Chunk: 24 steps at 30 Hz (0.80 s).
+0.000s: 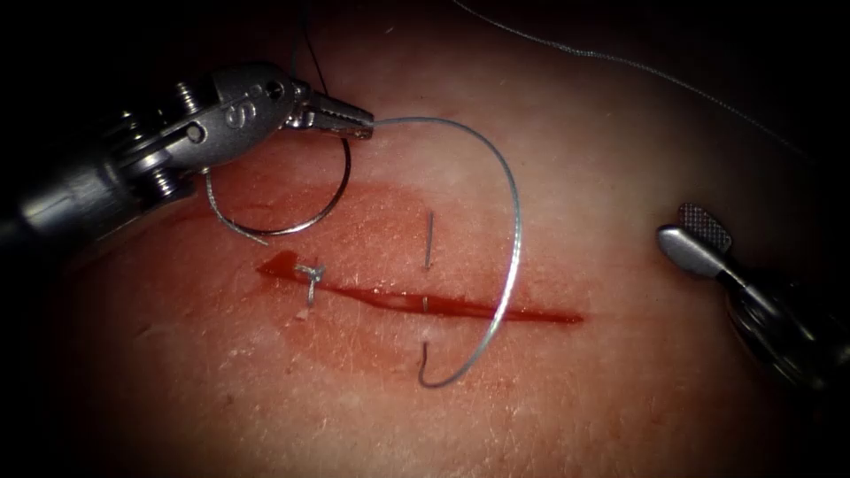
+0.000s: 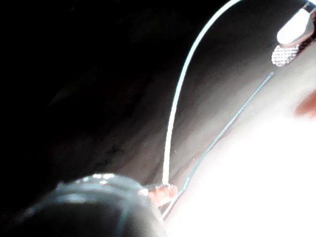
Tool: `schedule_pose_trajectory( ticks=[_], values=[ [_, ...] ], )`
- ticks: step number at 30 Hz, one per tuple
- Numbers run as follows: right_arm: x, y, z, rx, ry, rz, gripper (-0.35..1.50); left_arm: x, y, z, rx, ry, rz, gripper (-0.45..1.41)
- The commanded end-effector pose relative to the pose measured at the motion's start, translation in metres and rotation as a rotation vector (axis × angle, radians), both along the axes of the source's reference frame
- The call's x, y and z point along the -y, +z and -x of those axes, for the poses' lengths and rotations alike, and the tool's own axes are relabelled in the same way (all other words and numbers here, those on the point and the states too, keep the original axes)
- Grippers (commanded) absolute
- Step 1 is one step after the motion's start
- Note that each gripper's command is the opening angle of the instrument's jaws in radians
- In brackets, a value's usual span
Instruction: Wound Closure
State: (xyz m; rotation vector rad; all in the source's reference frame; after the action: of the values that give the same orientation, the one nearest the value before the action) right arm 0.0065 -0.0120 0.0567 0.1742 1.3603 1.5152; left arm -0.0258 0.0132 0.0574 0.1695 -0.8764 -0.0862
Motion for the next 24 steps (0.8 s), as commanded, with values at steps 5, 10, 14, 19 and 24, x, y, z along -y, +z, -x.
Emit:
schedule_pose_trajectory(
  ticks=[5,10,14,19,24],
  values=[
    [0.0005,-0.0006,-0.0060,-0.011,-0.035,0.016,0.93,-0.0021,0.0004,0.0007,-0.047,-0.023,0.077,-0.45],
    [0.0000,-0.0004,-0.0099,0.116,-0.128,0.188,0.93,0.0008,0.0032,0.0034,-0.006,0.018,0.038,-0.45],
    [-0.0009,0.0001,-0.0116,0.142,-0.160,0.307,0.88,0.0032,0.0052,0.0046,0.029,0.066,0.028,-0.45],
    [-0.0027,-0.0003,-0.0124,0.239,-0.189,0.426,0.66,0.0049,0.0067,0.0053,0.055,0.090,-0.009,-0.45],
    [-0.0038,-0.0007,-0.0123,0.272,-0.143,0.415,0.12,0.0055,0.0068,0.0059,0.067,0.102,-0.053,-0.45]
  ],
)
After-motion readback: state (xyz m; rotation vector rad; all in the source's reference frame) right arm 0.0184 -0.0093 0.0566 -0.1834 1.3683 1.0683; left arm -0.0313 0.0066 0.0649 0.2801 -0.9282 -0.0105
